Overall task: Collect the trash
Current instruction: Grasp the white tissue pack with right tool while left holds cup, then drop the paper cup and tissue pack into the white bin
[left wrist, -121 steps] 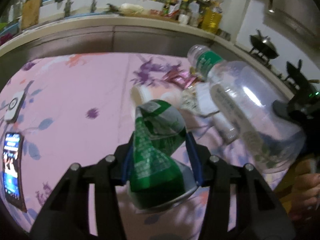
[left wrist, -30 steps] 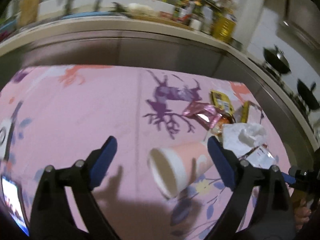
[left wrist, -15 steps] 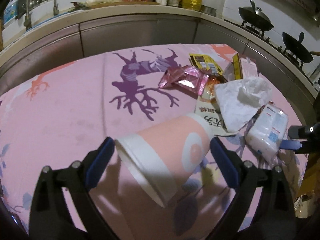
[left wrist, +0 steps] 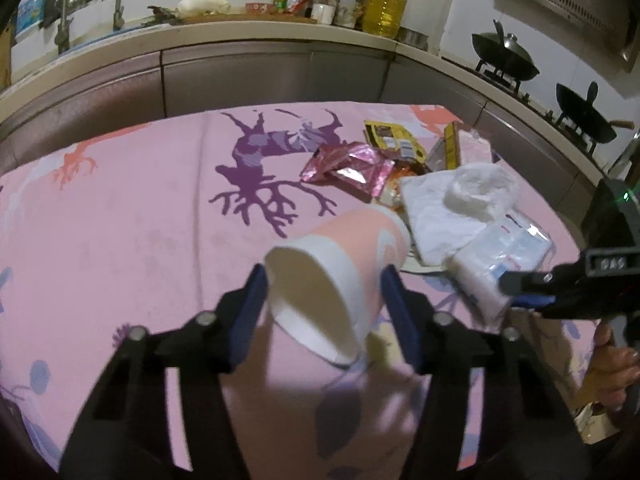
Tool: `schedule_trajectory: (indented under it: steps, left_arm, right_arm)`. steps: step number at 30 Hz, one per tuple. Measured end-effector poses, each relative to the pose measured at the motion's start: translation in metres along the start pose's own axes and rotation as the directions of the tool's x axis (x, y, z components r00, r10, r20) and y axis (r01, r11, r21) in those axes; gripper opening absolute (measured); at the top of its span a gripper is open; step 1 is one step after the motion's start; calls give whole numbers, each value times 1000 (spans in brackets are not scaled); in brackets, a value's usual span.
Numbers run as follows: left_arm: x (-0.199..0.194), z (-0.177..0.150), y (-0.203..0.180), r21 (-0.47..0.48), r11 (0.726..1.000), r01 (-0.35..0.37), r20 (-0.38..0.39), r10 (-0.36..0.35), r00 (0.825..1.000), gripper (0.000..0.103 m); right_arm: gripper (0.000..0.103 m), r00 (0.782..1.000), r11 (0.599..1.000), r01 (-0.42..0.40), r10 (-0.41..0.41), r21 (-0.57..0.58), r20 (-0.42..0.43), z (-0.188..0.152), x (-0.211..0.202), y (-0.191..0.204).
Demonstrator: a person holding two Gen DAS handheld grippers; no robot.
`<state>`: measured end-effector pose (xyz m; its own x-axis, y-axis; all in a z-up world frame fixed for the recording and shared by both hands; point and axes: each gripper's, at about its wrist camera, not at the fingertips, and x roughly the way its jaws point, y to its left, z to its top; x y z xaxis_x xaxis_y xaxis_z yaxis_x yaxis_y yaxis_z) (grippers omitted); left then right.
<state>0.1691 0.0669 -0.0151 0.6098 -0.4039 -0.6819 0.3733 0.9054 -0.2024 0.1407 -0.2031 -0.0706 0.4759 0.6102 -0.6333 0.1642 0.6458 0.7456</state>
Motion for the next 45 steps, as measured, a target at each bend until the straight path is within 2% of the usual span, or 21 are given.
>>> schedule_trajectory:
  steps: [7,14,17,22,25,29,32,34,35,38,40,43,45]
  left_arm:
    - [-17,-5,-10,-46,999,19,14,-19,1000,43]
    - [-45,-4,-13,-107,993,50,50,-45,998,42]
    - [-55,1,-17,-112,991,78,65,-71,995,42]
    - [-63,14,-42,-61,993,103,84,-97,992,41]
    - [-58,26,-65,-9,994,112,90,-110,990,38]
    - [-37,46,-96,30,987,160,55,-162,985,37]
    - [-18,67,-140,94,968,233,24,-237,971,37]
    - [-5,77,-175,144,951,275,0,-278,961,37]
    - [1,80,-191,165,942,293,-13,-295,955,37]
    - [30,92,-254,234,899,370,-75,-363,929,37]
    - [56,97,-302,258,864,432,-137,-410,902,37]
    - [89,96,-364,284,815,504,-215,-458,862,37]
    - [108,91,-400,305,790,533,-260,-469,844,37]
  right_arm:
    - [29,1000,991,-17,19,-132,15,-22,-19,17]
    - [28,1000,970,-8,13,-245,20,-44,-27,30]
    - [28,998,962,-13,29,-272,56,-45,-38,34]
    - [28,990,947,10,36,-320,138,-44,-59,31]
    - [28,983,942,68,-7,-328,183,-40,-64,17]
    - [28,975,971,36,18,-236,222,-27,-83,-16]
    - [28,947,978,35,33,-207,318,-17,-117,-37]
    - [28,922,984,48,23,-174,387,-9,-140,-55]
    - [28,901,987,62,7,-146,433,-4,-156,-69]
    - [28,845,993,107,-67,-45,531,8,-195,-111]
    - [28,814,991,135,-124,24,567,13,-217,-139]
    - [28,773,974,195,-223,113,594,20,-243,-178]
    - [28,754,955,246,-294,163,587,27,-253,-199]
